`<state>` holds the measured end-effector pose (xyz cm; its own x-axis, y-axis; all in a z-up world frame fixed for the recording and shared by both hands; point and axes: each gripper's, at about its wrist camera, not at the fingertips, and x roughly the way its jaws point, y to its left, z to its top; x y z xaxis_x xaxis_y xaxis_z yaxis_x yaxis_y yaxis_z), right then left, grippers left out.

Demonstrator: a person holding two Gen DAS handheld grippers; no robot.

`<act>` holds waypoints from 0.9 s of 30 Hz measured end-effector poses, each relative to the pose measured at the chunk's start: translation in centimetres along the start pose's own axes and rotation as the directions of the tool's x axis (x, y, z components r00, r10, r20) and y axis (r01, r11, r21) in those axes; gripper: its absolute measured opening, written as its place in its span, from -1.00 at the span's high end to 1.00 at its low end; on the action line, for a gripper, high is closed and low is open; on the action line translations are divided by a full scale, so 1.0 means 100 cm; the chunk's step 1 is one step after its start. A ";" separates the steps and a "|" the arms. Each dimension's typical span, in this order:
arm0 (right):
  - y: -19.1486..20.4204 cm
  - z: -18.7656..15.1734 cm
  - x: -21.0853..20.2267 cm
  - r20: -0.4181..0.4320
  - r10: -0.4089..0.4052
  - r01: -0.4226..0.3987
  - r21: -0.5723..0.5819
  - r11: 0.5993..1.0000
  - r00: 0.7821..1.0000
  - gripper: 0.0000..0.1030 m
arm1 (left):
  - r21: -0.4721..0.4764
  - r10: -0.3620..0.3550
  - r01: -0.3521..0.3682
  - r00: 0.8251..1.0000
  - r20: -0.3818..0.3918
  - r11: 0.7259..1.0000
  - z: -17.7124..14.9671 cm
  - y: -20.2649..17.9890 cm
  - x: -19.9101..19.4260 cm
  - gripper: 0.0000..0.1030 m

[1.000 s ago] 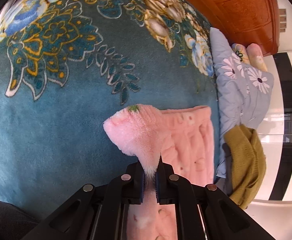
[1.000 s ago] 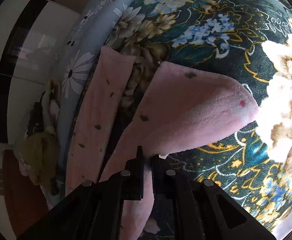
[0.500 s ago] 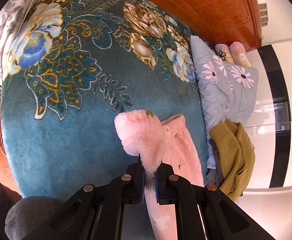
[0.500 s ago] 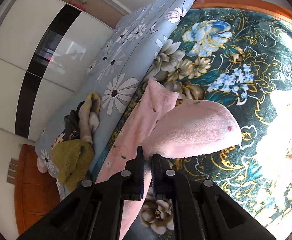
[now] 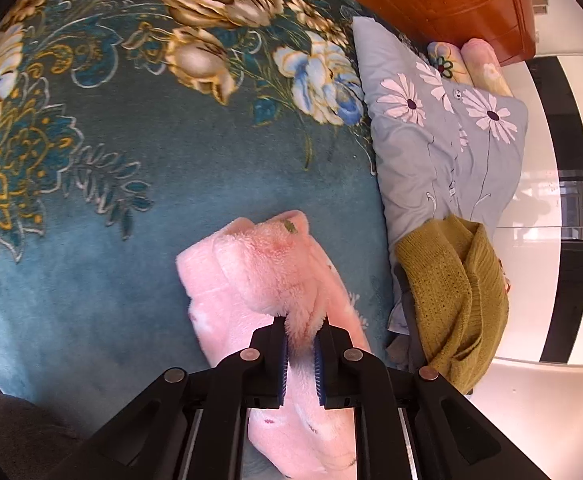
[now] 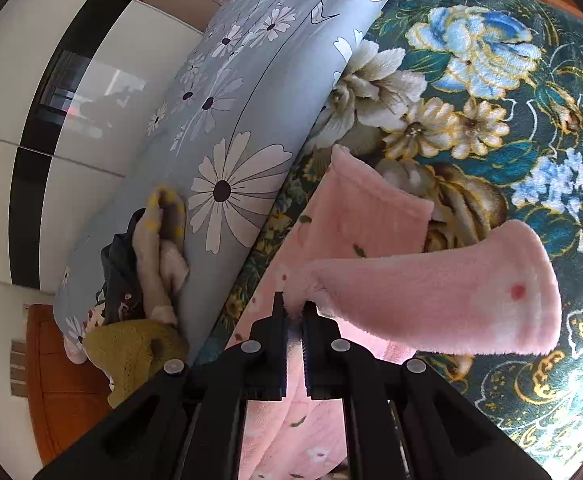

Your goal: Fold clothes

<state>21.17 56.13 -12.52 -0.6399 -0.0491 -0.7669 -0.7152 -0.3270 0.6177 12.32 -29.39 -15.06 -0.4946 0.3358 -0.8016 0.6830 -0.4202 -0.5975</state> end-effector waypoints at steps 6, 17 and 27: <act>0.043 0.035 0.069 -0.020 -0.073 0.072 -0.051 0.996 0.997 0.88 | 0.123 0.096 -0.091 0.995 -0.036 0.988 0.034 -0.048 0.055 0.75; 0.065 0.046 0.130 -0.006 -0.170 0.168 -0.111 0.980 0.985 0.87 | 0.244 0.146 -0.130 0.988 -0.051 0.961 0.044 -0.070 0.109 0.26; 0.078 0.029 0.114 0.015 -0.150 0.149 -0.269 0.952 0.989 0.08 | 0.217 0.094 -0.115 0.990 0.104 0.969 0.032 -0.024 0.059 -0.19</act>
<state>7.50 55.71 -15.89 -0.5295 0.0147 -0.8482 -0.7002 -0.5721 0.4272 6.01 -29.04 -18.42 -0.4812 0.2050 -0.8523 0.6023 -0.6292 -0.4913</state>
